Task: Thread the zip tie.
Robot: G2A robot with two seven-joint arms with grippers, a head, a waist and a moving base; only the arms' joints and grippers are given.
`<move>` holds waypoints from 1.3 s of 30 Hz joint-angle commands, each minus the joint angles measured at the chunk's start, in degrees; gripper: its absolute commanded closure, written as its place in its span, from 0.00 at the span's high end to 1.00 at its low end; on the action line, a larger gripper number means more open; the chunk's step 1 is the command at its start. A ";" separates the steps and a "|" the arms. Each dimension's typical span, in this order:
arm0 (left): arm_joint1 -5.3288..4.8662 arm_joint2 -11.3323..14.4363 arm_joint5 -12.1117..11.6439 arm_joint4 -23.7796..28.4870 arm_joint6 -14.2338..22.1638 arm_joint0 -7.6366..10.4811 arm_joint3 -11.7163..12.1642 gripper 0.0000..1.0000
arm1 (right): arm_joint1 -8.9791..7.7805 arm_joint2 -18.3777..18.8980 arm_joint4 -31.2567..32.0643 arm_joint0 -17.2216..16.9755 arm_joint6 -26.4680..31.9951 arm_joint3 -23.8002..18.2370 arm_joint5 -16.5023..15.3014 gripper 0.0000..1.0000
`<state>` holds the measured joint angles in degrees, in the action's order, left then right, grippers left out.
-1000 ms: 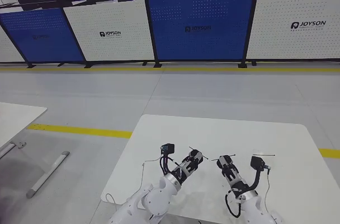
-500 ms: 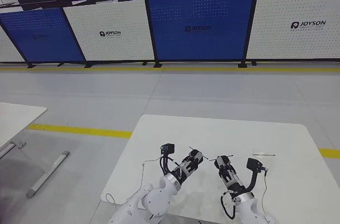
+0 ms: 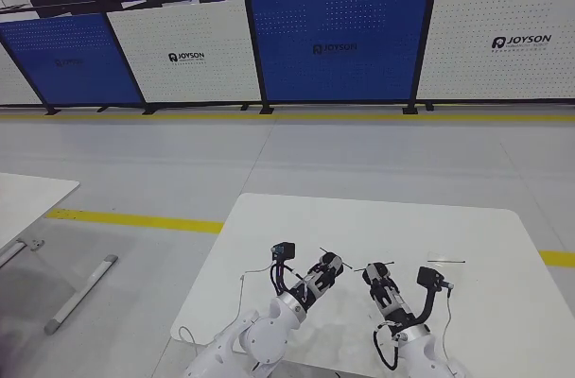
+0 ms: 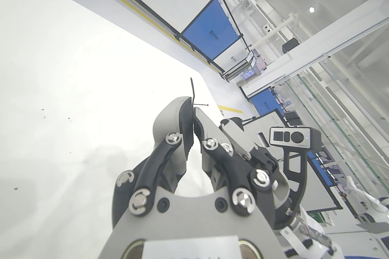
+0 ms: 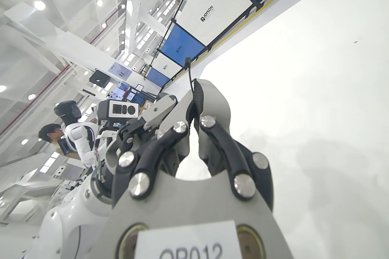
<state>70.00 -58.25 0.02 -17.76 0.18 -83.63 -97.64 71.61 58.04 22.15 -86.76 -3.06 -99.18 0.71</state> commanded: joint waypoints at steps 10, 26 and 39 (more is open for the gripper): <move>0.00 0.00 0.00 0.00 0.00 0.00 0.00 0.00 | -0.57 4.32 -7.33 2.42 12.59 1.46 -4.64 0.00; 0.00 0.00 0.00 0.00 0.00 0.00 0.00 0.00 | -0.26 4.10 -5.61 5.13 13.94 2.74 -1.60 0.00; 0.00 0.00 0.00 0.00 0.00 0.00 0.00 0.00 | -0.05 4.19 -5.63 5.45 14.95 3.42 -1.25 0.00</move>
<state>70.00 -58.25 0.02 -17.76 0.18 -83.63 -97.64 71.53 62.29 16.40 -81.39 11.81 -95.86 -0.60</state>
